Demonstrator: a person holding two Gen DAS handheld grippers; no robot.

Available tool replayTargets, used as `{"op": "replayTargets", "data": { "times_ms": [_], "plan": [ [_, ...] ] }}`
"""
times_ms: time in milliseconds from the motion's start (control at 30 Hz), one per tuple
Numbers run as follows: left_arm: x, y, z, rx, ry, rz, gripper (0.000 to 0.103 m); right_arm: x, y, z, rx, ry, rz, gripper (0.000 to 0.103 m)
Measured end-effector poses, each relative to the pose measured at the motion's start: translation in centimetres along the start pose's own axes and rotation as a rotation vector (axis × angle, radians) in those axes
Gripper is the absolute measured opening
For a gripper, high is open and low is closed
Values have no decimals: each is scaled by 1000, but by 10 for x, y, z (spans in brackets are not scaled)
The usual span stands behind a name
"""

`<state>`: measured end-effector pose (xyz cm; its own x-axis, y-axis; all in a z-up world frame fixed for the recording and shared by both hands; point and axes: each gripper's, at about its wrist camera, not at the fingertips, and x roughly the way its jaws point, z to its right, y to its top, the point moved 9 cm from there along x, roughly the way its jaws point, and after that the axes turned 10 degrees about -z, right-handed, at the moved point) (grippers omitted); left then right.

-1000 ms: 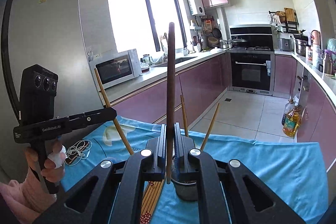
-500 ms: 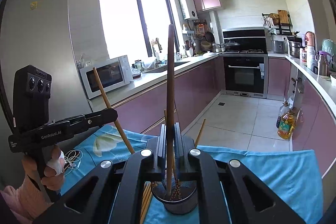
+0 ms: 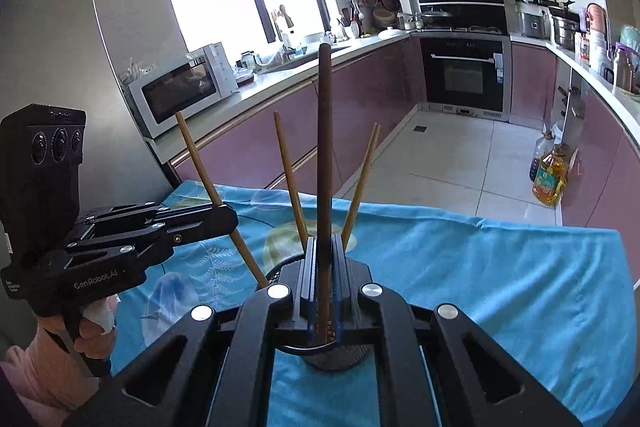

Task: Organize utensils
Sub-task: 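Raise both chopsticks over the mesh cup, lower them in, open both tools, then withdraw both tools and move them toward the remaining chopsticks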

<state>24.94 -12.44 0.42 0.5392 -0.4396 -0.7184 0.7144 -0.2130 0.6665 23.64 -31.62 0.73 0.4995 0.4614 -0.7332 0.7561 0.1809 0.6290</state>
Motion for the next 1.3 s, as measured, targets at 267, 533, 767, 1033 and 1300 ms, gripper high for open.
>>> {"op": "replayTargets", "data": {
  "times_ms": [267,533,767,1033,1300],
  "plan": [
    [26,2,-15,-49,6,-38,9,13,5,15,62,-14,-6,8],
    [30,-3,-33,-99,23,-20,19,4,13,22,77,-44,62,18],
    [13,-26,-48,-113,53,22,30,-9,7,18,64,-43,93,19],
    [-1,-78,-57,-100,79,-7,37,-35,-31,-30,-91,22,94,33],
    [16,-148,-68,-132,82,-124,39,15,-98,-58,-127,72,-97,33]
  ]
}}
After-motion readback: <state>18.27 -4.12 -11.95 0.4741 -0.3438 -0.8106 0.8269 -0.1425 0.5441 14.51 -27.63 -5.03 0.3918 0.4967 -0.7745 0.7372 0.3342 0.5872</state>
